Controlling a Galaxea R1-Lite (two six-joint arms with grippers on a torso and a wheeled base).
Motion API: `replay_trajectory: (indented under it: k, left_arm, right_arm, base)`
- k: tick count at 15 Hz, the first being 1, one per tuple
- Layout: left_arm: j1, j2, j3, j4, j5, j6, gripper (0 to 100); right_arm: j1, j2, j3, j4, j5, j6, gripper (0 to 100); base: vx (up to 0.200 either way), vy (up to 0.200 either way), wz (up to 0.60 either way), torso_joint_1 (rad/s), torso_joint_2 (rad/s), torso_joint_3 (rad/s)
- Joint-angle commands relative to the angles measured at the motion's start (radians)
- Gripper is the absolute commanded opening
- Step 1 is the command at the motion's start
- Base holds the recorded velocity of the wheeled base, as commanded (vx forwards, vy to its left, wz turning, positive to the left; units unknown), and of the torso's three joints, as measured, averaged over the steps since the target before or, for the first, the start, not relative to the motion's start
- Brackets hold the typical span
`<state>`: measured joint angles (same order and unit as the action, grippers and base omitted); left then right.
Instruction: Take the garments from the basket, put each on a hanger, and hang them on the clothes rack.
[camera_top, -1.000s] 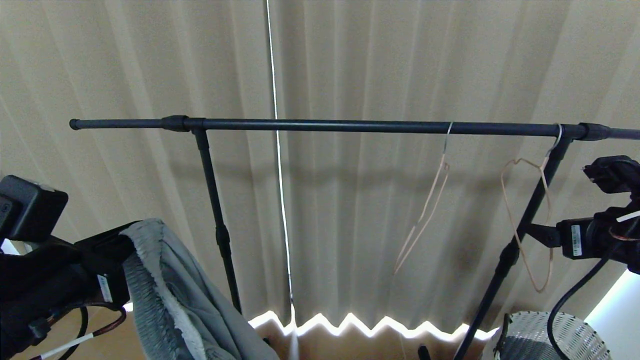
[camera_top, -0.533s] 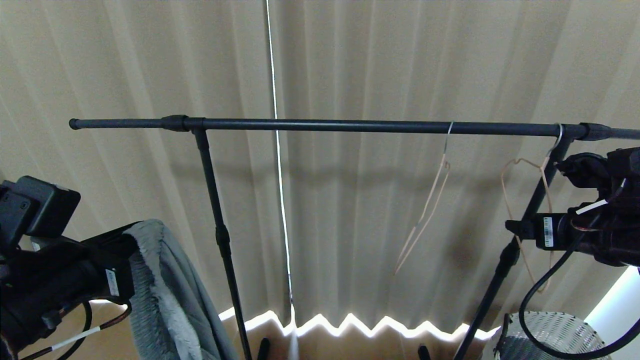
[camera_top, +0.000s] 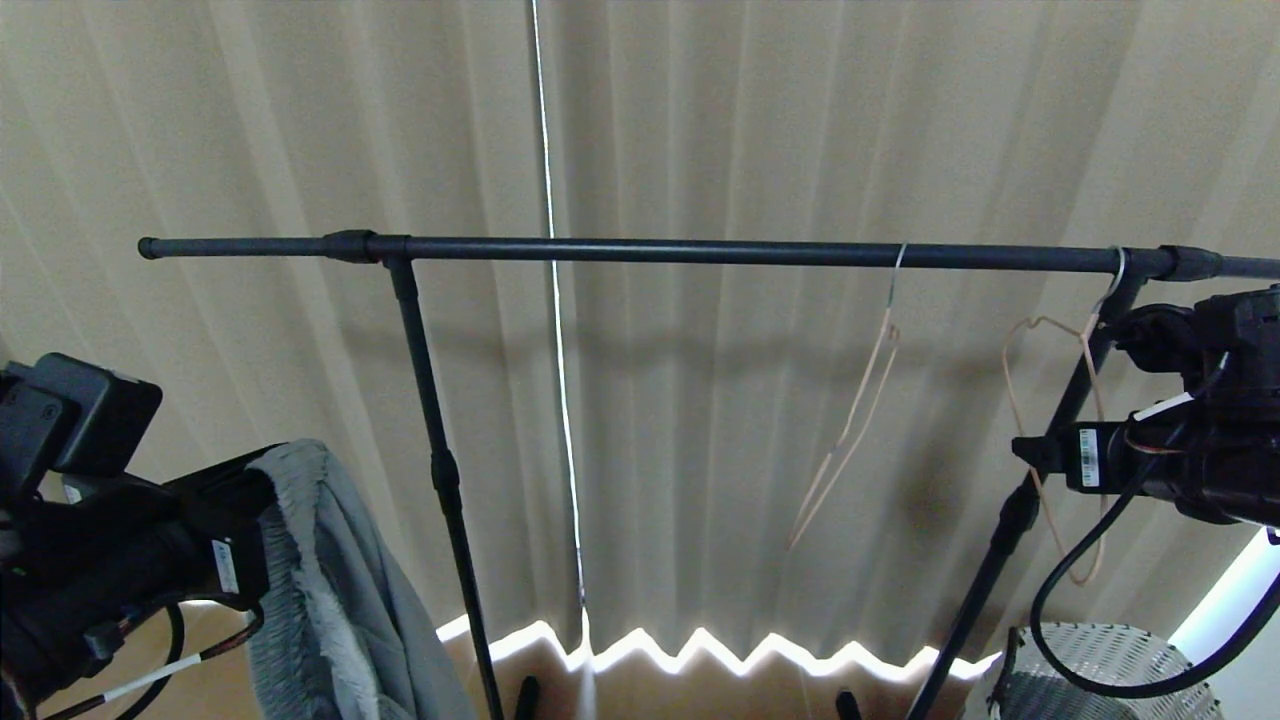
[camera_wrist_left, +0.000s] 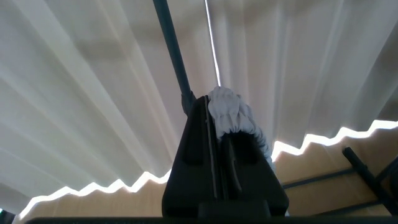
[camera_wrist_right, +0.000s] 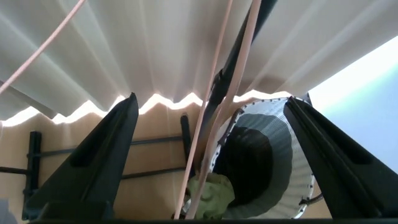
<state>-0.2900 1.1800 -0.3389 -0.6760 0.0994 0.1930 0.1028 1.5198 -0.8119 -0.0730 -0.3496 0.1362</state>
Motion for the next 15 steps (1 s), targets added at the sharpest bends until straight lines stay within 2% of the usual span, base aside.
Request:
replay_trajectory:
  k: [1, 3, 4, 15]
  left_arm:
    - [0.000, -0.002, 0.000, -0.001, 0.000, -0.001, 0]
    - [0.000, -0.002, 0.000, -0.001, 0.000, -0.001, 0]
    - [0.000, -0.002, 0.000, -0.001, 0.000, -0.001, 0]
    - [0.003, -0.002, 0.000, -0.001, 0.000, 0.000, 0]
  right_arm:
    - [-0.018, 0.013, -0.001, -0.001, 0.000, 0.000, 100]
    - [-0.021, 0.016, -0.001, -0.001, 0.000, 0.000, 100]
    - [-0.021, 0.016, -0.001, -0.001, 0.000, 0.000, 0]
    - [-0.021, 0.011, -0.001, -0.034, 0.001, -0.007, 0]
  base:
    - [0.000, 0.000, 0.00, 0.000, 0.00, 0.000]
    - [0.000, 0.000, 0.00, 0.000, 0.00, 0.000]
    - [0.000, 0.000, 0.00, 0.000, 0.00, 0.000]
    - [0.000, 0.000, 0.00, 0.000, 0.00, 0.000]
